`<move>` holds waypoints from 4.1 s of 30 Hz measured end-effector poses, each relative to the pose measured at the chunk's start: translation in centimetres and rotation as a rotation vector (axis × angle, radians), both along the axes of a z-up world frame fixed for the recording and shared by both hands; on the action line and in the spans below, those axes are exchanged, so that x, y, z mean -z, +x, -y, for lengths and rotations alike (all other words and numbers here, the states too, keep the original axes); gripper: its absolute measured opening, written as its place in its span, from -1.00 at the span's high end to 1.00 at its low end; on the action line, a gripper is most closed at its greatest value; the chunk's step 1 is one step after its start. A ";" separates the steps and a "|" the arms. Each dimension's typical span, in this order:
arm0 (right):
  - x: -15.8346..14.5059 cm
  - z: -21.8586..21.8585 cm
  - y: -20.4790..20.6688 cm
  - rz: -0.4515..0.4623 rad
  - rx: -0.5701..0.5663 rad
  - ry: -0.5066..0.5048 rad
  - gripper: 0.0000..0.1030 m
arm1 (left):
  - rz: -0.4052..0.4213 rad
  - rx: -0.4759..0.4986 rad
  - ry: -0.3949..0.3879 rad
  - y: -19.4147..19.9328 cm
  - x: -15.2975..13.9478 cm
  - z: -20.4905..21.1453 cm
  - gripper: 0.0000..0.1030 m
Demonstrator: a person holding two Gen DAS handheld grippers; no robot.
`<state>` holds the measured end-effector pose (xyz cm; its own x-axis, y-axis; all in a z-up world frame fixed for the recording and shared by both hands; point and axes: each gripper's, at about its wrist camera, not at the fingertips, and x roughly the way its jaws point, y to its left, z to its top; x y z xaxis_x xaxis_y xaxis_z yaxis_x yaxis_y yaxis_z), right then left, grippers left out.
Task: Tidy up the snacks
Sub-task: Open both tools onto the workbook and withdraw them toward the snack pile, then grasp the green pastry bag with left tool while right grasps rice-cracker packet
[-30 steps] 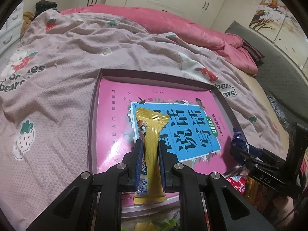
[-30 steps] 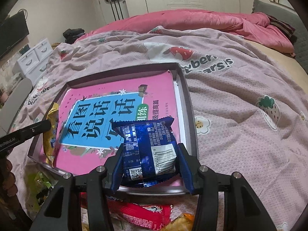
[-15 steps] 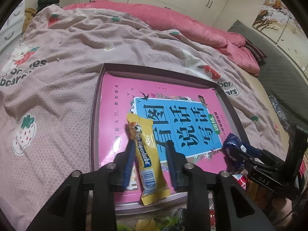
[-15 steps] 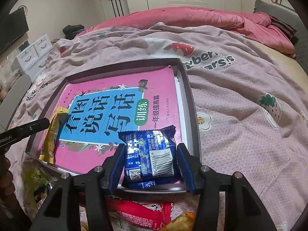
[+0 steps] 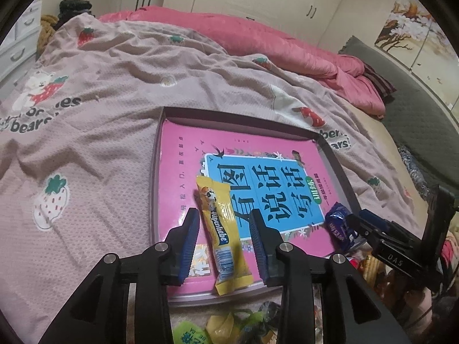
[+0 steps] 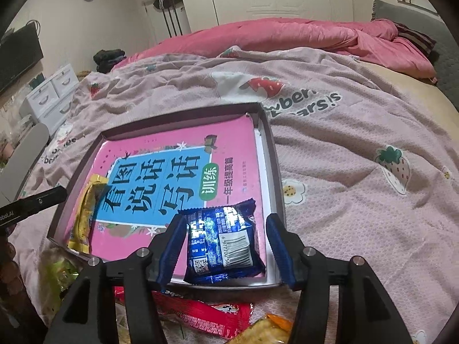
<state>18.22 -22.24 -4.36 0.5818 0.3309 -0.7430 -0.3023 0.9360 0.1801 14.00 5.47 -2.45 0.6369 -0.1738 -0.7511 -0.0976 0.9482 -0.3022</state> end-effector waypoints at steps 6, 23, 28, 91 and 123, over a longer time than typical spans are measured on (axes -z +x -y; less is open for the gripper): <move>-0.7 0.9 -0.3 0.009 0.016 0.030 -0.17 | 0.015 -0.005 0.016 -1.3 -0.9 -0.4 0.19; -2.8 2.3 -2.8 0.049 0.032 0.058 -0.19 | -0.022 0.026 0.046 -5.4 -1.1 -0.2 0.19; -3.4 2.6 -3.6 0.059 0.033 0.073 -0.24 | -0.031 0.036 0.049 -6.1 -1.1 -0.1 0.09; 2.9 3.7 -6.7 -0.255 0.143 0.109 -0.07 | -0.211 0.139 0.093 -5.5 5.5 3.5 -0.06; -2.3 3.6 -8.4 0.002 0.089 0.126 0.18 | -0.032 0.145 0.069 -7.4 -0.4 3.0 0.33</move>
